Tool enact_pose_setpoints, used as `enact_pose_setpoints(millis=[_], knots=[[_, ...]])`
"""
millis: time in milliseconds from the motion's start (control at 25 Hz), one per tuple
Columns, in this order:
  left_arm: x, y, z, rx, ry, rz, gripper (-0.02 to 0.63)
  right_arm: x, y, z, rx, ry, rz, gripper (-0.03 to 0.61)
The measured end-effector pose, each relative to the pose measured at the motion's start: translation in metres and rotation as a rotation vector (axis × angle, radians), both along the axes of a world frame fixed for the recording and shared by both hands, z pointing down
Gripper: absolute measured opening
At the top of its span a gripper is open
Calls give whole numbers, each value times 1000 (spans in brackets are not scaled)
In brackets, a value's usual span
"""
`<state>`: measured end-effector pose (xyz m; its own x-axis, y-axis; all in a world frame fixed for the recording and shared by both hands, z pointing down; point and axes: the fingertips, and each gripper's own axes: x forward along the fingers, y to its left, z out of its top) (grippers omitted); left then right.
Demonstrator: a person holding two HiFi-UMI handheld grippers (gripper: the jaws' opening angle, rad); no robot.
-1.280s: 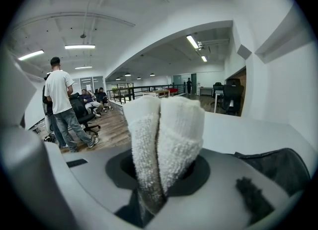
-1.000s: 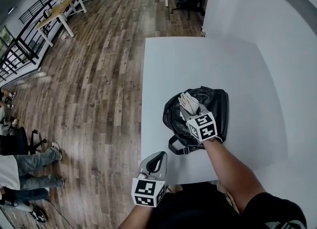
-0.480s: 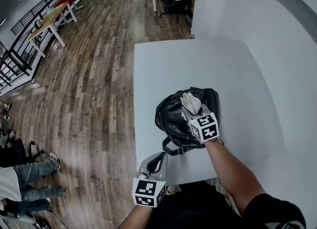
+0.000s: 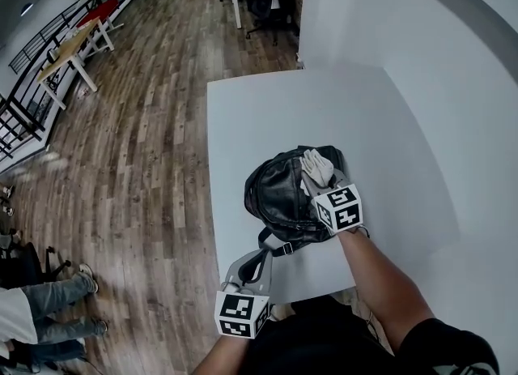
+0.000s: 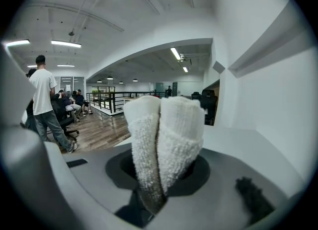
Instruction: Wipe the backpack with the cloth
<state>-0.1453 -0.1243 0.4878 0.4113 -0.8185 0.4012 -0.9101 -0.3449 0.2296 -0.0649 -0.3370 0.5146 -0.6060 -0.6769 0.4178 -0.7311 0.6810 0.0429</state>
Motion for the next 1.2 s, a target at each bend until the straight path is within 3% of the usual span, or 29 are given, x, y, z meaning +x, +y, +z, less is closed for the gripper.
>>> enact_pose_setpoints(millis=[1200], knots=[[30,6,-11,47,2,127,6,106,4,-53,117,4,205,98]])
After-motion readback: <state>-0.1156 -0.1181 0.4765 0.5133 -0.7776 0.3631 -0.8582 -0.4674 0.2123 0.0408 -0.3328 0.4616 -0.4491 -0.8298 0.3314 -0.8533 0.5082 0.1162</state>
